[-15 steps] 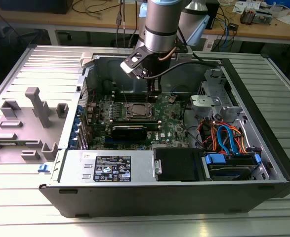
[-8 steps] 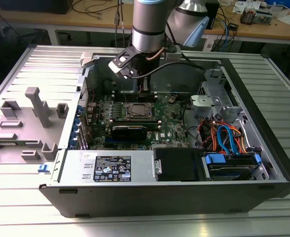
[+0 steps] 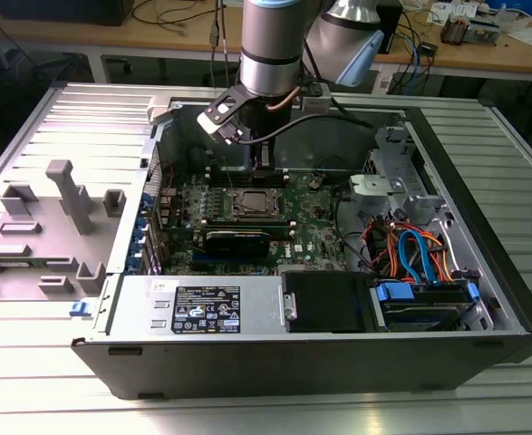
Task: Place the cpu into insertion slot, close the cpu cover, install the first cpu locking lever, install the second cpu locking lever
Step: 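Install the first cpu locking lever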
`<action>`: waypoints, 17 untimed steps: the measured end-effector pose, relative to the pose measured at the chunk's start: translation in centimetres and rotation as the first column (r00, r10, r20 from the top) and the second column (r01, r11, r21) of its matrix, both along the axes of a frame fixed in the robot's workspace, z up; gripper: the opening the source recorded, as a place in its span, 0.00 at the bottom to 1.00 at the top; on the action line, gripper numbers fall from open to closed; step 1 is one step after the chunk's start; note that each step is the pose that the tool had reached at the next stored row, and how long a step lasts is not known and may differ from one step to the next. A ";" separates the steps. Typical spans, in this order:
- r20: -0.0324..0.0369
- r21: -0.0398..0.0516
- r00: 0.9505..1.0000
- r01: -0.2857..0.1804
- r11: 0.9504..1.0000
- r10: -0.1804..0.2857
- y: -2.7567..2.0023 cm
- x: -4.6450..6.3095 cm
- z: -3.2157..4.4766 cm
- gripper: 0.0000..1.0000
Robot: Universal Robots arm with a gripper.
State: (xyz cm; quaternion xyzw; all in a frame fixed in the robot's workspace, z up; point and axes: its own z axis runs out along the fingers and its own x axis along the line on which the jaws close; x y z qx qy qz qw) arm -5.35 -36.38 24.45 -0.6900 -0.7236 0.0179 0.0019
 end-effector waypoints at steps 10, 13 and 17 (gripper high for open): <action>0.000 0.000 1.000 0.000 1.000 0.000 0.00 0.0 0.00 0.11; 0.000 0.003 1.000 0.000 1.000 0.000 -0.03 0.0 0.00 0.11; 0.000 0.003 0.999 -0.037 0.999 0.037 -0.03 0.0 0.00 0.11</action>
